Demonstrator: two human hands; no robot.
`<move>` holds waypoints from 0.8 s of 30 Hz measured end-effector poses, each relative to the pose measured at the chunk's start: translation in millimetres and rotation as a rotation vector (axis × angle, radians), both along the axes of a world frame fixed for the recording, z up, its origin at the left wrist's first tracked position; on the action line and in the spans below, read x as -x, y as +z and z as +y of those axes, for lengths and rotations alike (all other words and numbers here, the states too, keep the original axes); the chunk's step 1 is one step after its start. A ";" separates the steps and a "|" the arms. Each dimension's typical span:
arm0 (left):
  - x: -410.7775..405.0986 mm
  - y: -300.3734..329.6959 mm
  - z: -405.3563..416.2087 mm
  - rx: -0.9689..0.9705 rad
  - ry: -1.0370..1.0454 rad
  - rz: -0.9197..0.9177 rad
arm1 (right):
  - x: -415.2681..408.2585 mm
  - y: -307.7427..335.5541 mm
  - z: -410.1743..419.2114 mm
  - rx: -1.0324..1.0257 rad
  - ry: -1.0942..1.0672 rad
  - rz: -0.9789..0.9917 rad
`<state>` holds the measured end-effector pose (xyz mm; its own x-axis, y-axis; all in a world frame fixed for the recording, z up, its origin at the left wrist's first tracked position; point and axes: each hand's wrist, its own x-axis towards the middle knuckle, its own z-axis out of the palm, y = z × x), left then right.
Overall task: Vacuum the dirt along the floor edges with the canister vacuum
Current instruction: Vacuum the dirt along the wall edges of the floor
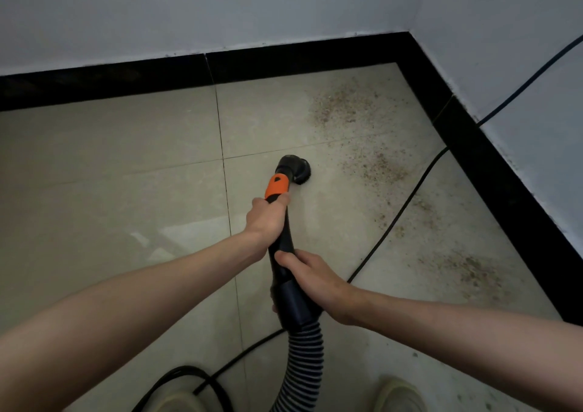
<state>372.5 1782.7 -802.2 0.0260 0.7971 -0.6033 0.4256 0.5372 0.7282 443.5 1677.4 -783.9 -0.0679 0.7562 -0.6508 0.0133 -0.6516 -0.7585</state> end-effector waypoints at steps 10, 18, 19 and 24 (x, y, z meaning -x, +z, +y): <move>10.8 -6.8 -6.1 0.015 -0.030 0.030 | 11.3 8.7 -3.8 -0.083 0.109 -0.155; -5.2 -3.2 -18.2 0.034 -0.145 -0.009 | -2.2 8.1 -21.0 -0.088 0.060 -0.167; -8.2 -3.6 -19.3 0.033 -0.161 -0.012 | -3.0 7.4 -22.9 -0.091 0.045 -0.181; -20.4 -6.0 -11.6 0.027 -0.224 -0.006 | -5.7 4.6 -17.3 -0.075 -0.008 -0.180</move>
<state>392.9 1771.1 -808.2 0.2040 0.7547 -0.6235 0.5318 0.4492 0.7179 449.2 1660.1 -779.3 0.0508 0.8031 -0.5937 0.1482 -0.5940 -0.7907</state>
